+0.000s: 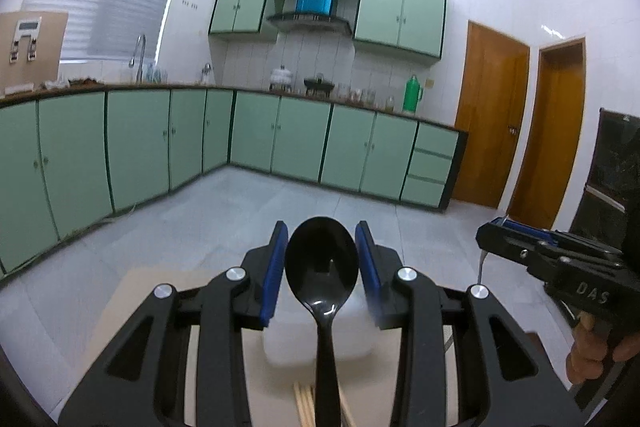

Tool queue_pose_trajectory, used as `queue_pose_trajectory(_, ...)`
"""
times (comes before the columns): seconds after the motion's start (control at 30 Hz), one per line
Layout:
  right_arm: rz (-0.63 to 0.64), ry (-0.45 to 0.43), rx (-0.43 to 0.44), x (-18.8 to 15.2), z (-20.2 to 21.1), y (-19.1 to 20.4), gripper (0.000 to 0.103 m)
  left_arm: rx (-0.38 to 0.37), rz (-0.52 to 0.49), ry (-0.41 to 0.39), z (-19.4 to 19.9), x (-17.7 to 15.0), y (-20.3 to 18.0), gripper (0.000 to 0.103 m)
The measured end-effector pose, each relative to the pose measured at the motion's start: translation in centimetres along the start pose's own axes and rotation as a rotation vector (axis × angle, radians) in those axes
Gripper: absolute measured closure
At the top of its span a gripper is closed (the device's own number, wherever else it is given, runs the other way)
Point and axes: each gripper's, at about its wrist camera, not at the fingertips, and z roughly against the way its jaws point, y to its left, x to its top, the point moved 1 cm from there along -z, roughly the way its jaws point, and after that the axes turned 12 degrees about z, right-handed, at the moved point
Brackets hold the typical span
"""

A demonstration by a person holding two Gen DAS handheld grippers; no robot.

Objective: Organize utensils
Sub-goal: 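Carry both spoons into the white utensil holder and open both tools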

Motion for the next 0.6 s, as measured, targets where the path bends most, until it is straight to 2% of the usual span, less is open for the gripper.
queue_pose_trajectory(0.17, -0.011, -0.046, -0.049, 3.3, -1.3, -1.4, 0.075, -0.007, -0.018, -0.07, -2.4, 3.0, -1.8, 0.07)
queue_pose_trajectory(0.3, -0.021, -0.044, -0.099, 4.0, -3.4, -2.6, 0.075, 0.001, -0.018, -0.099, -5.2, 4.2, -2.6, 0.07)
queue_pose_trajectory(0.5, -0.03, -0.003, -0.147, 3.6, -7.4, -3.9, 0.075, 0.012, -0.002, -0.074, -8.9, 4.3, -1.8, 0.07)
queue_pose_trajectory(0.6, -0.012, 0.03, -0.157, 2.8, -8.9, -3.8, 0.075, 0.015, 0.021, -0.034, -10.6, 3.8, -0.9, 0.07)
